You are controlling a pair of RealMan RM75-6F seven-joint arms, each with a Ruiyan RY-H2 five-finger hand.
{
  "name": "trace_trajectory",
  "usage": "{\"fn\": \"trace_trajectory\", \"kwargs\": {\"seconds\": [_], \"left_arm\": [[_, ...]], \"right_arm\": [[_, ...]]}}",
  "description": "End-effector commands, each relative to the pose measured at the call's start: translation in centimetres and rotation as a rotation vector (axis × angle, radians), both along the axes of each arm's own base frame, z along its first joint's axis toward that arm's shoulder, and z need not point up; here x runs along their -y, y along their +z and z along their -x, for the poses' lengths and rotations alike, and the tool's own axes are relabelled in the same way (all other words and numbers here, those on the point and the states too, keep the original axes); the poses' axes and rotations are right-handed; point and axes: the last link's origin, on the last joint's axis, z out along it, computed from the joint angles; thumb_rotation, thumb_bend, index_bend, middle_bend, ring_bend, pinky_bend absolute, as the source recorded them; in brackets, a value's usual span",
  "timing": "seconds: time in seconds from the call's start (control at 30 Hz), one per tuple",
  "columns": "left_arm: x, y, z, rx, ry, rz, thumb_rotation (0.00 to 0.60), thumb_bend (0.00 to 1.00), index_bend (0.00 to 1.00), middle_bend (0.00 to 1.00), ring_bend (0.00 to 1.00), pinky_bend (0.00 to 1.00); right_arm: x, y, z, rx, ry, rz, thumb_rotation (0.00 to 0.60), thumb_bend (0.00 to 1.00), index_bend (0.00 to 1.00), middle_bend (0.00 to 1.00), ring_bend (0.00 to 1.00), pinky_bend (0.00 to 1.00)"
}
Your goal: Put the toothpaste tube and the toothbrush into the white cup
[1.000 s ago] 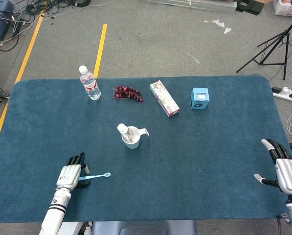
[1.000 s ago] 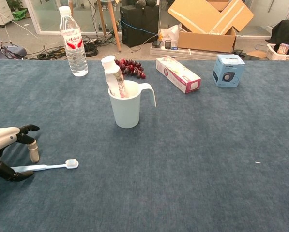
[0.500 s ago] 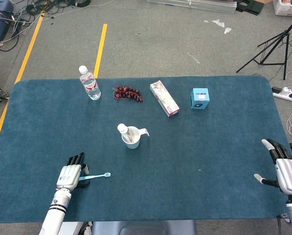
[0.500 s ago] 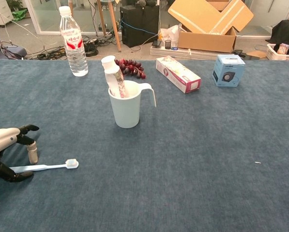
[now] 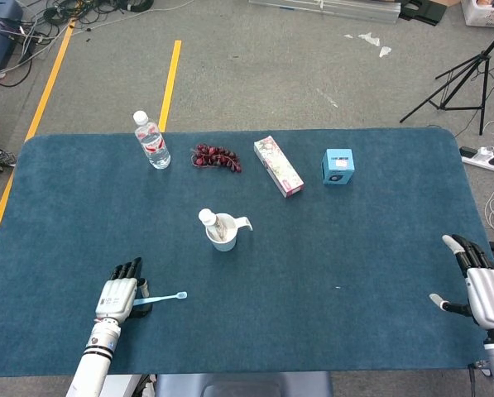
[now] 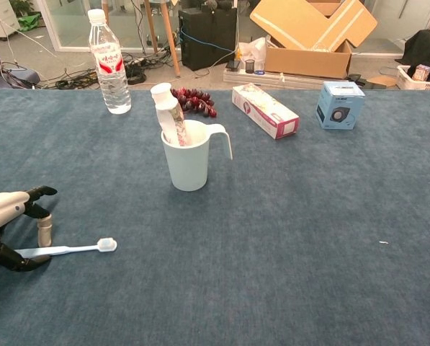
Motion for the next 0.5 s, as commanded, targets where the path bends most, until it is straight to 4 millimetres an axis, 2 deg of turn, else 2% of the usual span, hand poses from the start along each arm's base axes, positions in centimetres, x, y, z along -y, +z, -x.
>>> {"fn": "trace_trajectory", "kwargs": {"seconds": [0.03, 0.5], "left_arm": [[0.0, -0.04, 0.01, -0.003, -0.001, 0.0, 0.6, 0.29, 0.54, 0.0, 0.0, 0.02], [-0.03, -0.1, 0.05, 0.001, 0.007, 0.004, 0.6, 0.39, 0.58, 0.0, 0.0, 0.02]], "right_arm": [[-0.01, 0.01, 0.0, 0.0, 0.0, 0.0, 0.6, 0.02, 0.15, 0.13, 0.11, 0.37], [0.01, 0.04, 0.01, 0.001, 0.0, 0.001, 0.6, 0.02, 0.14, 0.13, 0.11, 0.37]]}}
